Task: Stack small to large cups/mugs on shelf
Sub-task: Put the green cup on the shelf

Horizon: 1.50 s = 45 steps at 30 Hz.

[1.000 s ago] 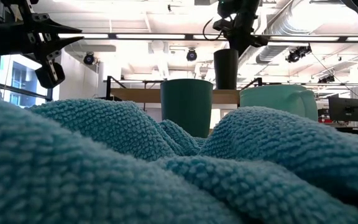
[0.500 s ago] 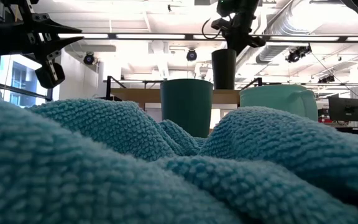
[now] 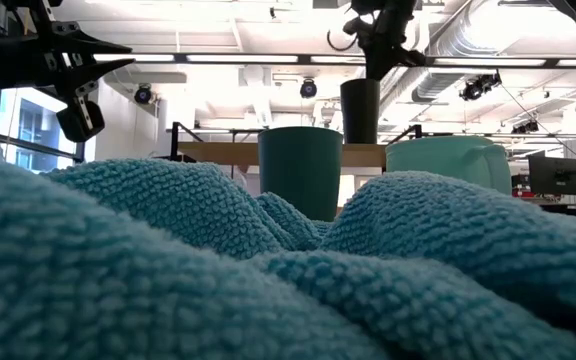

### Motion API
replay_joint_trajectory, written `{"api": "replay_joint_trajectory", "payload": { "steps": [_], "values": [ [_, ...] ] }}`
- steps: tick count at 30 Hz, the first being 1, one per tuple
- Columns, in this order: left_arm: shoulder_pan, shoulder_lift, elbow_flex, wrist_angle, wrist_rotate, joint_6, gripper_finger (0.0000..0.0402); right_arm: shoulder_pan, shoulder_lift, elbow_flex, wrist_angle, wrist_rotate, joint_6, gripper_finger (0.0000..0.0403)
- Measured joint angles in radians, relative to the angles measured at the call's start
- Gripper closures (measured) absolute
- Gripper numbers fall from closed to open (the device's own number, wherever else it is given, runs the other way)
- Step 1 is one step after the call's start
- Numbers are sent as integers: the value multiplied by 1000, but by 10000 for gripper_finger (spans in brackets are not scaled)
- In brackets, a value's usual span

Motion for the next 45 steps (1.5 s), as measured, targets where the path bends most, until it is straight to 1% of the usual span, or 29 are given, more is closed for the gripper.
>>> {"api": "replay_joint_trajectory", "payload": {
  "steps": [6,9,15,20,25,32,35,39,41,45],
  "values": [
    [0,0,0,0,0,0,371,0,-1,91,-43,-4,-12,352],
    [0,0,0,0,8,-1,371,0,-35,69,-45,-67,-19,352],
    [0,0,0,0,33,-7,371,12,-101,70,-46,-154,-45,352],
    [0,0,0,1,-30,43,371,36,-166,70,-46,-211,-59,352],
    [0,0,0,12,-43,-23,371,83,-235,70,-46,-218,-66,352],
    [0,0,0,11,-39,-26,371,207,-305,70,-46,-218,-84,352],
    [0,0,0,10,-28,-27,371,286,-316,70,-47,-218,-141,352],
    [0,0,0,10,27,-27,371,398,-314,70,-46,-226,-205,352],
    [0,0,0,14,70,-27,371,453,-307,70,-47,-225,-192,352],
    [0,0,0,28,131,-27,371,543,-279,70,-47,-157,-143,352]
  ]
}}
